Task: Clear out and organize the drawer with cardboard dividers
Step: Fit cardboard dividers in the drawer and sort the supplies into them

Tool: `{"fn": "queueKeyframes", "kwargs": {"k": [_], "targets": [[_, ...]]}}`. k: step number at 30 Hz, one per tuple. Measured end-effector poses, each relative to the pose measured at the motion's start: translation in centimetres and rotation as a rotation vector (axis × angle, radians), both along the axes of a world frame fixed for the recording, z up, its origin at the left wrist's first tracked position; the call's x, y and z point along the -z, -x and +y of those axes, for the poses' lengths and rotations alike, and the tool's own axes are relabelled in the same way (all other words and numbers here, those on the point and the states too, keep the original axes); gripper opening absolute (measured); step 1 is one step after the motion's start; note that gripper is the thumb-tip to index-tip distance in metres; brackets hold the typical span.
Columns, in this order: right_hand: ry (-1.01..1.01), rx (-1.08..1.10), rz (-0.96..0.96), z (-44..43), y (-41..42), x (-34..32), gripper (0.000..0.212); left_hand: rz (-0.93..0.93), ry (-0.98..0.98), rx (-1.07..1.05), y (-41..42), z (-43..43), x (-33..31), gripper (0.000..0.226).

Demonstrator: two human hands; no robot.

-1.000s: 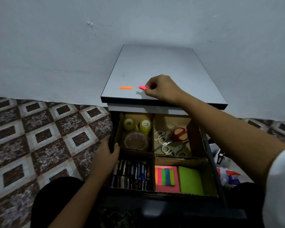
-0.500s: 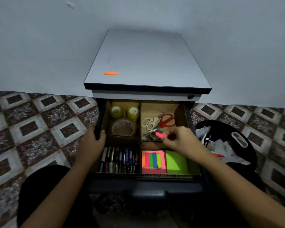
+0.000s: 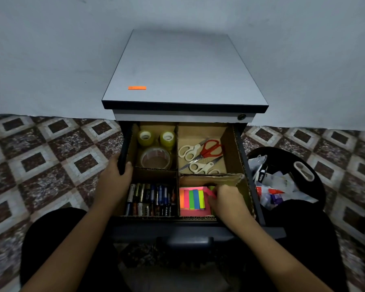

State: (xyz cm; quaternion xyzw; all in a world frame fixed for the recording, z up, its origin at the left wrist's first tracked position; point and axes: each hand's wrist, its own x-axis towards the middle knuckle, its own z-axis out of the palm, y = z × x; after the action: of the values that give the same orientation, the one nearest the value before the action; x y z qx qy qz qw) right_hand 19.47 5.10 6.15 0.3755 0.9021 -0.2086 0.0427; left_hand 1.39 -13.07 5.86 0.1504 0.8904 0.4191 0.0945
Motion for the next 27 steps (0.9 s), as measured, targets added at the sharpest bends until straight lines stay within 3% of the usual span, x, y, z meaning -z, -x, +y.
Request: {"fn": "queueKeyframes", "kwargs": {"k": [18,27], "targets": [[0.235,0.167,0.118,0.63,-0.35,-0.79,0.016,-0.006,-0.012,-0.003,-0.26,0.02,-0.43,0.040],[0.222,0.143,0.115,0.52,-0.34,-0.80,0.019,-0.012,0.000,-0.008,-0.39,0.06,-0.57,0.042]]}}
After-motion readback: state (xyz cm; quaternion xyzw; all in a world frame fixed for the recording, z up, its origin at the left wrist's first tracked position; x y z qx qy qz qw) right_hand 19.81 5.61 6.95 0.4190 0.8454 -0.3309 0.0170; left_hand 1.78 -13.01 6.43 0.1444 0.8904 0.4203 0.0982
